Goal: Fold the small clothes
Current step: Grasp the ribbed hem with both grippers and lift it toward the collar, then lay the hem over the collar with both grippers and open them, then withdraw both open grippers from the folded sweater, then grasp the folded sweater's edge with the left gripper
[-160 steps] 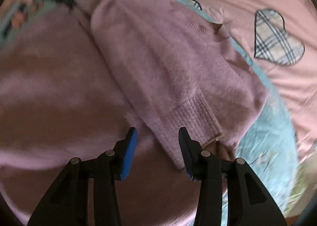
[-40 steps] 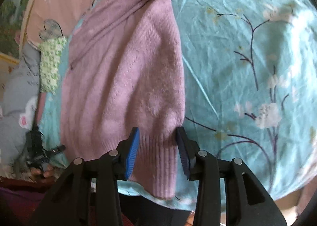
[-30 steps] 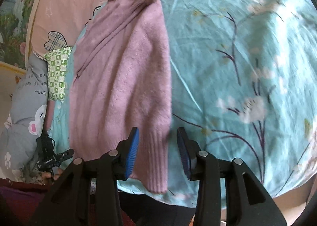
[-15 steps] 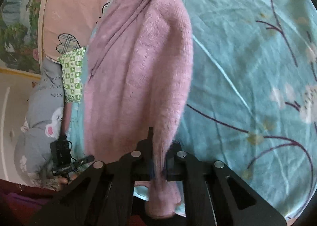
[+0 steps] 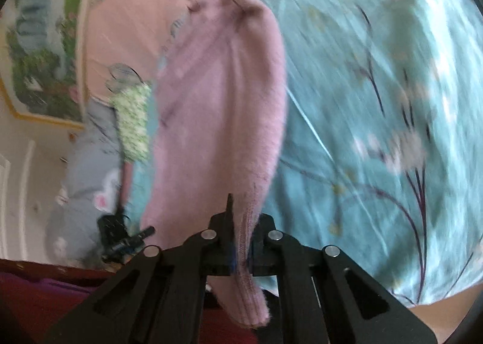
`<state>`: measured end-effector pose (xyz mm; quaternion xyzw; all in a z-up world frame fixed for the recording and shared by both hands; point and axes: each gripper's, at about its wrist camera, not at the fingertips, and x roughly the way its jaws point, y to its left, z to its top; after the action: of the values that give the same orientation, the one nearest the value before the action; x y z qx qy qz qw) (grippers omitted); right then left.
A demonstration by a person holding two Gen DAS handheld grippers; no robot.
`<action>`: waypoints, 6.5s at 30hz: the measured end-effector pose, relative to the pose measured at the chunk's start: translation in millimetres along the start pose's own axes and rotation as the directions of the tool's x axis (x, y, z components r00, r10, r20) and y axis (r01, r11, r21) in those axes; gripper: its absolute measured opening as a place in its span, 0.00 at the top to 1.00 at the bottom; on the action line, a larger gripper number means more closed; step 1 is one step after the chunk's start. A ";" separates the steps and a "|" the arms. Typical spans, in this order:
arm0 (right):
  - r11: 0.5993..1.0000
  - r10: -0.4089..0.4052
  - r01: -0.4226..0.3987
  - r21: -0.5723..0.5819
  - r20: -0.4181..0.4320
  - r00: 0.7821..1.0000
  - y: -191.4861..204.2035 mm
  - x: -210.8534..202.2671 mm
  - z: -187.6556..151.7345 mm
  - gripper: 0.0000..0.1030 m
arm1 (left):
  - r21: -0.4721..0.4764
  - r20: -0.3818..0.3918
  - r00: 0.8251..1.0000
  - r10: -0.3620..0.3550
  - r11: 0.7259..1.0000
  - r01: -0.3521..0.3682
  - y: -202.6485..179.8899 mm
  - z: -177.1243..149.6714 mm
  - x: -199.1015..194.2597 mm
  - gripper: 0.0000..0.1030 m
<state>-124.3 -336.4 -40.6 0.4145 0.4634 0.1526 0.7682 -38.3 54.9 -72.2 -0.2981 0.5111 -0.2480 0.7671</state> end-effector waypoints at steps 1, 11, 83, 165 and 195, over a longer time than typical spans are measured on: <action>1.000 0.025 -0.025 -0.003 0.020 1.000 6.0 -2.9 6.5 0.95 | -0.001 0.024 1.000 -0.010 1.000 0.010 -2.9 8.2 -5.4 0.92; 0.980 0.173 -0.153 -0.125 0.169 0.970 72.7 -3.2 114.6 0.94 | 0.054 0.233 0.970 -0.075 0.997 0.064 -29.1 132.6 -20.9 0.92; 0.943 -0.214 0.280 -0.178 0.318 0.924 87.4 143.7 378.9 0.67 | 0.003 0.376 0.839 0.394 0.905 -0.426 -29.8 428.3 145.0 0.39; 0.920 -0.163 0.163 -0.356 0.030 0.986 138.3 103.0 166.1 0.46 | -0.552 0.352 0.824 0.443 0.810 -0.200 60.0 191.8 106.1 0.27; 0.953 -0.085 0.088 -0.290 0.023 0.996 151.8 150.6 273.8 0.46 | 0.141 0.286 0.951 0.119 0.976 -0.164 -115.9 261.4 195.7 0.86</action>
<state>206.9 -286.3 51.6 0.2768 0.4497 0.1831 0.8292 265.9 -107.0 -36.0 -0.2285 0.3975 -0.1892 0.8683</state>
